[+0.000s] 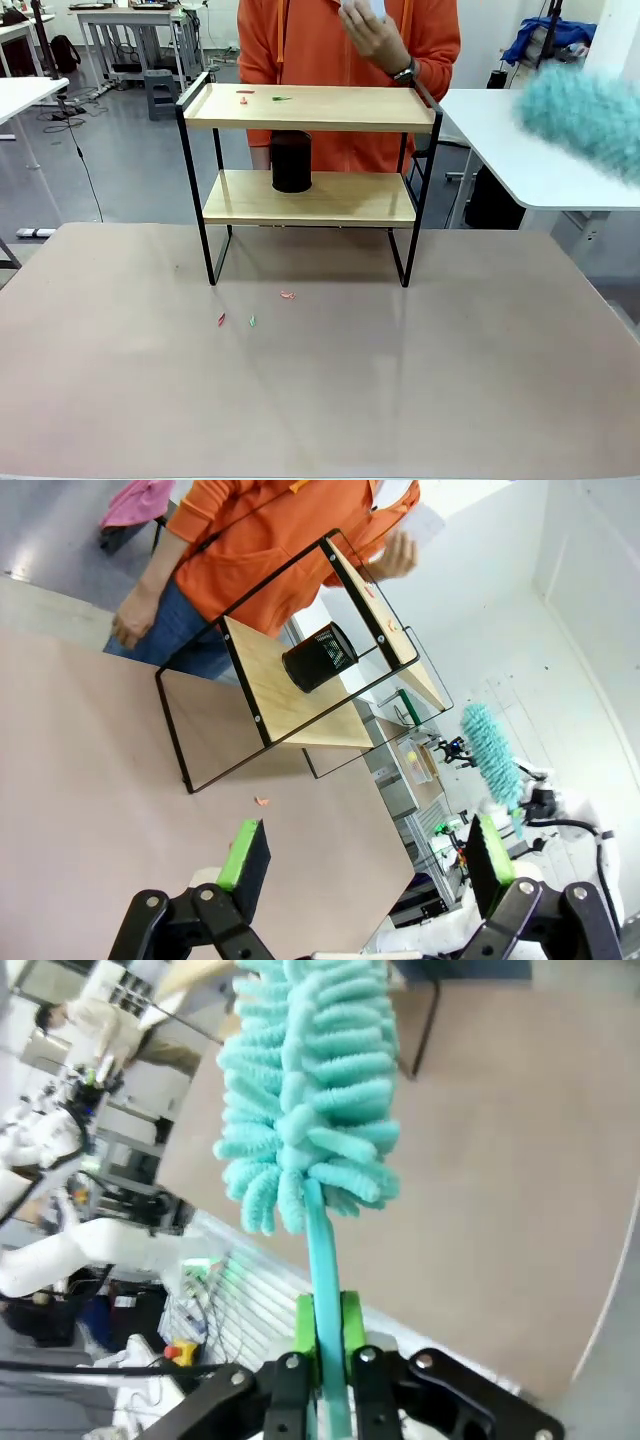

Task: Clean the shelf.
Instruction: Clean the remaining tier of the Shelf with the Duster once objects are removed.

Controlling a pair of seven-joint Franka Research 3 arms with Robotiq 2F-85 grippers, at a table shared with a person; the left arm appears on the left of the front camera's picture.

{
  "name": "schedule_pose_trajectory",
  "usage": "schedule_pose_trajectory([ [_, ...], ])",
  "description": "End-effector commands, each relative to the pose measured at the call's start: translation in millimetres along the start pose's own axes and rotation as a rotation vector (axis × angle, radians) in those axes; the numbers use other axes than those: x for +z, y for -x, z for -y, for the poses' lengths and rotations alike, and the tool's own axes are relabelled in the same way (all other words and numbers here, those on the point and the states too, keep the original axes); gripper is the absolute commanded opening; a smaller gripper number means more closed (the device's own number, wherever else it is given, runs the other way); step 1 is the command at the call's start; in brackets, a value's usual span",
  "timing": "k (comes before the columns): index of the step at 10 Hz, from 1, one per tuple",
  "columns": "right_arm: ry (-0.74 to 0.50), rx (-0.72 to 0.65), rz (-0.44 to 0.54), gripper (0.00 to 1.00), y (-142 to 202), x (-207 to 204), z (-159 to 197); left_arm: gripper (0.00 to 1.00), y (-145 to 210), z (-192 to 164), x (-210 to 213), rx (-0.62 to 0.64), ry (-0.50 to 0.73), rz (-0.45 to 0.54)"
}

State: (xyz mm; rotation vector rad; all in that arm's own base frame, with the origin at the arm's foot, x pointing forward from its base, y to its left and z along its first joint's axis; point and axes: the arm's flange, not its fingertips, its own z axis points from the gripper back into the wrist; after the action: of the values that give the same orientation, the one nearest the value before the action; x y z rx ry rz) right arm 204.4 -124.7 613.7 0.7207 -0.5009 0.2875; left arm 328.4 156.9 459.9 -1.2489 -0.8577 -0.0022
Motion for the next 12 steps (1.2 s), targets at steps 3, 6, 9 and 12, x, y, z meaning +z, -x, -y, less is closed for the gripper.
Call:
schedule_pose_trajectory([
  [3, 0.252, 0.228, -0.019, 0.12, -101, -76, -114, 1.0, -1, 3, 0, 0.009, 0.011, 0.006],
  [6, 0.319, 0.313, 0.019, 0.12, -98, -123, -144, 1.0, -1, 3, 0, 0.009, 0.011, 0.006],
  [9, 0.297, 0.348, -0.023, 0.12, -107, -131, -155, 1.0, -1, 3, 0, 0.009, 0.011, 0.006],
  [12, 0.387, 0.338, -0.054, 0.12, -147, -151, -169, 1.0, -1, 3, 0, 0.009, 0.011, 0.006],
])
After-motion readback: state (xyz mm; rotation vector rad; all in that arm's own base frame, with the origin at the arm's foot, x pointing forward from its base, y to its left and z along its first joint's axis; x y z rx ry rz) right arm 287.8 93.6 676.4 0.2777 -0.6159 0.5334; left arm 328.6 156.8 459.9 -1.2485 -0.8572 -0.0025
